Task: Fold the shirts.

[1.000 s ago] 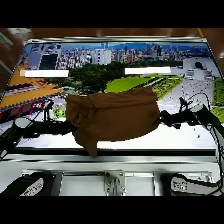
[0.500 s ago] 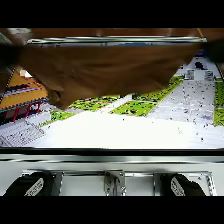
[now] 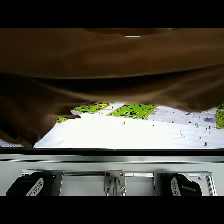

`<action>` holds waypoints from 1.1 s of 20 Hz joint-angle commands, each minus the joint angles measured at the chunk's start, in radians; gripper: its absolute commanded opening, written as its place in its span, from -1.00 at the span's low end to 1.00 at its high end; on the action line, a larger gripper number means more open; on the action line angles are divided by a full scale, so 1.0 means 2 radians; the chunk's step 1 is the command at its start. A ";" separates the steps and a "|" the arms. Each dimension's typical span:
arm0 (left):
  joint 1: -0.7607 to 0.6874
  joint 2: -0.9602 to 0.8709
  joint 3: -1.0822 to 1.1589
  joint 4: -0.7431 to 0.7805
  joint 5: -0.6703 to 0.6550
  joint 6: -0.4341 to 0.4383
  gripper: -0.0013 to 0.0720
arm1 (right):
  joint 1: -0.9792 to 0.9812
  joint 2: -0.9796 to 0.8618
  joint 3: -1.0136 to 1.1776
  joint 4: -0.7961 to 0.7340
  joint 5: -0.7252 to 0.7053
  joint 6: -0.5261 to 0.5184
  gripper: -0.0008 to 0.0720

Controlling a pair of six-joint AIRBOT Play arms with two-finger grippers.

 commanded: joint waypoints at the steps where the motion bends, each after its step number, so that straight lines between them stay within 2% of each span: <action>1: 0.000 0.010 0.000 0.079 -0.106 -0.021 -0.85 | 0.000 0.011 0.004 -0.113 0.104 0.043 -0.81; 3: 0.000 0.009 -0.040 0.097 -0.145 -0.021 -0.85 | 0.000 -0.013 0.004 -0.143 0.175 0.064 -0.81; 6: 0.000 0.004 -0.152 0.098 -0.150 -0.040 -0.85 | 0.000 -0.084 -0.013 -0.180 0.278 0.091 -0.81; 8: 0.000 -0.014 -0.242 0.099 -0.150 -0.051 -0.85 | 0.000 -0.135 -0.061 -0.200 0.301 0.098 -0.81; 9: 0.000 -0.030 -0.293 0.099 -0.148 -0.050 -0.85 | 0.000 -0.160 -0.093 -0.203 0.289 0.101 -0.81; 11: 0.000 -0.073 -0.377 0.097 -0.112 -0.051 -0.85 | 0.000 -0.217 -0.159 -0.199 0.215 0.103 -0.81; 13: 0.000 -0.132 -0.412 0.082 -0.040 -0.051 -0.85 | 0.001 -0.279 -0.184 -0.181 0.122 0.116 -0.81; 15: 0.000 -0.196 -0.402 0.053 0.038 -0.050 -0.85 | 0.001 -0.338 -0.184 -0.113 0.034 0.135 -0.81; 18: 0.000 -0.277 -0.376 0.005 0.151 -0.050 -0.85 | 0.002 -0.400 -0.184 -0.026 -0.107 0.135 -0.81; 20: 0.000 -0.320 -0.364 -0.022 0.199 -0.050 -0.85 | 0.002 -0.431 -0.184 -0.003 -0.167 0.136 -0.81; 22: -0.002 -0.358 -0.364 -0.033 0.216 -0.050 -0.85 | 0.002 -0.461 -0.184 0.004 -0.179 0.138 -0.81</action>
